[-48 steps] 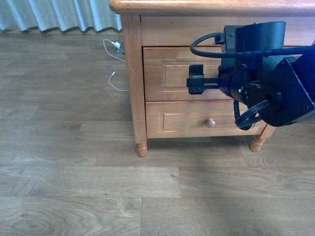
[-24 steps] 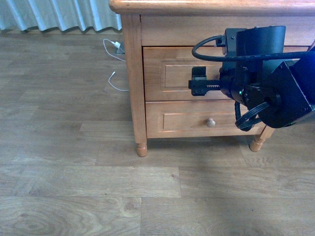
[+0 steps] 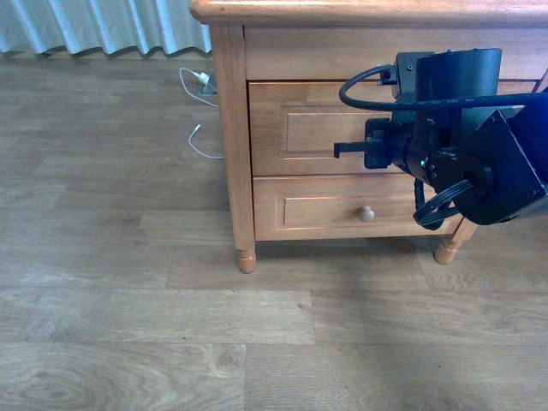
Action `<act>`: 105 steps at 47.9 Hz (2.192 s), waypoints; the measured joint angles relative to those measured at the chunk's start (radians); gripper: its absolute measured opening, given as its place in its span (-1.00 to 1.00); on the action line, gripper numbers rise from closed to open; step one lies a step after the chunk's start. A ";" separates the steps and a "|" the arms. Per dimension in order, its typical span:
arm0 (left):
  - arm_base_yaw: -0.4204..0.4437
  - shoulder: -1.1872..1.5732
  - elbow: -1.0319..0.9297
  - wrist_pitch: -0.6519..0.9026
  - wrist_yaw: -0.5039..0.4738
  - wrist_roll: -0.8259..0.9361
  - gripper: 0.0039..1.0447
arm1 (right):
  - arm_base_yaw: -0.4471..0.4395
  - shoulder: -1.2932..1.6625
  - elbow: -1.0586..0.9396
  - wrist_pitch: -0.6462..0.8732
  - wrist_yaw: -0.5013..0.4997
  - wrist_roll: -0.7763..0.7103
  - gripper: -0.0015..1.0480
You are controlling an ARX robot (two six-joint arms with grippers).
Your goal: Put charger into drawer
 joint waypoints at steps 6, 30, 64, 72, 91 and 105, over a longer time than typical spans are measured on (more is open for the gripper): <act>0.000 0.000 0.000 0.000 0.000 0.000 0.89 | 0.000 0.000 -0.017 0.014 -0.003 0.000 -0.56; 0.000 0.000 0.000 0.000 0.000 0.000 0.89 | 0.022 -0.204 -0.416 0.162 -0.043 0.079 -0.56; 0.000 0.000 0.000 0.000 0.000 0.000 0.89 | 0.040 -0.474 -0.845 0.222 -0.208 0.102 -0.30; 0.000 0.000 0.000 0.000 0.000 0.000 0.89 | 0.040 -0.566 -0.857 0.144 -0.273 0.094 0.32; 0.000 0.000 0.000 0.000 0.000 0.000 0.89 | -0.044 -0.986 -0.826 -0.193 -0.340 0.076 0.85; 0.000 0.000 0.000 0.000 0.000 0.000 0.89 | -0.115 -1.310 -0.852 -0.413 -0.345 0.053 0.85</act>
